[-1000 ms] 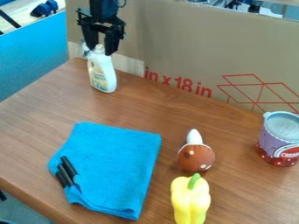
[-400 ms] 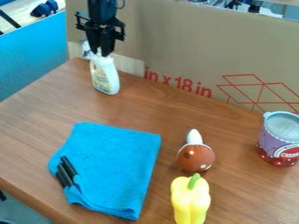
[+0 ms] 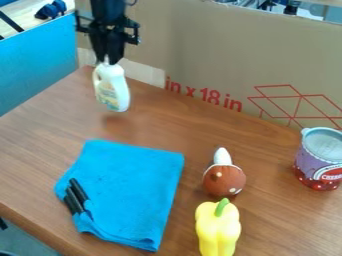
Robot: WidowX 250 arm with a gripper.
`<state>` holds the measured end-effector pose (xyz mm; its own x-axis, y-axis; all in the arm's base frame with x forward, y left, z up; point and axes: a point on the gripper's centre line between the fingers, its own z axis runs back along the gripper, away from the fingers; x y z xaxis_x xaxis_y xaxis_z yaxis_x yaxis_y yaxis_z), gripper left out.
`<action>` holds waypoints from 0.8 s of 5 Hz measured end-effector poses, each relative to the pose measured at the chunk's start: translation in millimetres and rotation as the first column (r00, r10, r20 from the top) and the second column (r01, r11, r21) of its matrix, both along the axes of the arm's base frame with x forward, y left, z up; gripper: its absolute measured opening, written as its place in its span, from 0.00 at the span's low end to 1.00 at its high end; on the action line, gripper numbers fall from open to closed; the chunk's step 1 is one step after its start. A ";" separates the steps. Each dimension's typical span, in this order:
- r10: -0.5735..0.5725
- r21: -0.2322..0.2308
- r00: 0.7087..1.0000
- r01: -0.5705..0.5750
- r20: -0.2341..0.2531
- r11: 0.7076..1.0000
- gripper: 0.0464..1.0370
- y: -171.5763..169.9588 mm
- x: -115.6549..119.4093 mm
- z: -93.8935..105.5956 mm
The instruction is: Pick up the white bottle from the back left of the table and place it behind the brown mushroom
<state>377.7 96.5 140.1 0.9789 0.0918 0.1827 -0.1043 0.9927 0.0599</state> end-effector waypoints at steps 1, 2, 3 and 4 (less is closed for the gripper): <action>-0.120 0.014 0.993 0.120 0.011 0.993 0.22 -58.9 -4.8 6.2; -0.173 -0.008 0.985 0.173 0.016 0.985 0.22 -97.7 -4.4 4.1; -0.181 -0.077 0.983 0.180 -0.011 0.981 0.22 -119.4 0.7 -14.1; -0.193 -0.085 0.981 0.190 -0.023 0.978 0.22 -133.3 6.8 -20.6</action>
<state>384.5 -36.7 119.5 0.9848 -0.0846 0.1514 0.0890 0.9958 -0.0224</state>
